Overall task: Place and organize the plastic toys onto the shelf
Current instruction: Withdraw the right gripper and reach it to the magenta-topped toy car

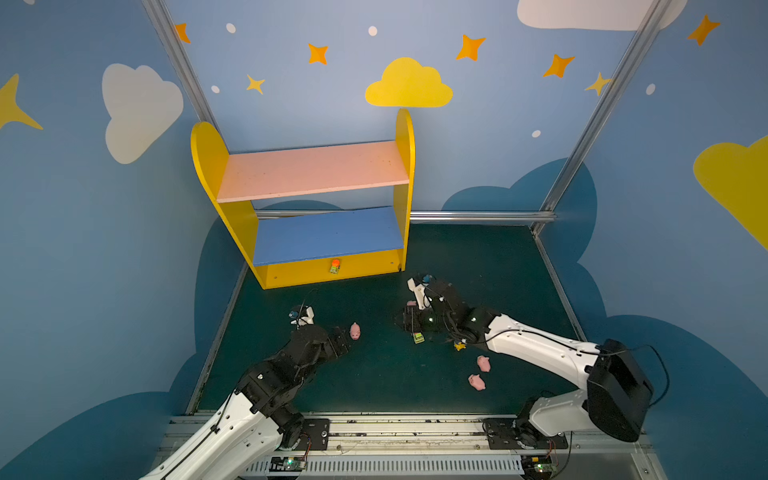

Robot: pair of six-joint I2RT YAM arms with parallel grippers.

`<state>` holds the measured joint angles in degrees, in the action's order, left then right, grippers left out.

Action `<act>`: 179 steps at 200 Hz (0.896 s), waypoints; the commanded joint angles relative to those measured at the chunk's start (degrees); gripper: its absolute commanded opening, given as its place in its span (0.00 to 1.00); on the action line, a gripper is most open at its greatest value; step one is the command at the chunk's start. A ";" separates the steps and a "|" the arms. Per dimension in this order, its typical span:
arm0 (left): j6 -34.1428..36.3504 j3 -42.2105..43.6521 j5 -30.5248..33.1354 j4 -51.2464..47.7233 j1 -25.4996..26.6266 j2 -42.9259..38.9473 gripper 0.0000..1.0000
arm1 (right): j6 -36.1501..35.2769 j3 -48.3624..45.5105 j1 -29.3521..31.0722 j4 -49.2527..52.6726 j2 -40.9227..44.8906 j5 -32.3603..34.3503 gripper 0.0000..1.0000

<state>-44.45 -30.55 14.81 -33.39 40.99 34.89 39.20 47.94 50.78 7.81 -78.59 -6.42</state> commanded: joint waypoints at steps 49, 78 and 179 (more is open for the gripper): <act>-2.57 -2.20 9.32 7.61 12.35 11.54 1.00 | -1.04 -6.96 -1.41 2.15 2.40 4.62 0.51; -1.68 -4.45 9.51 7.21 12.51 14.05 1.00 | -1.73 -7.30 -3.54 -0.05 -0.02 3.04 0.50; 3.00 -6.82 11.17 6.64 9.71 14.78 1.00 | -5.71 0.40 -5.19 1.19 -10.89 2.11 0.48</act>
<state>-43.20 -36.23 25.36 -26.76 51.94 49.91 35.24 45.69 45.82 7.75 -88.12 -4.14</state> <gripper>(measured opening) 0.997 0.478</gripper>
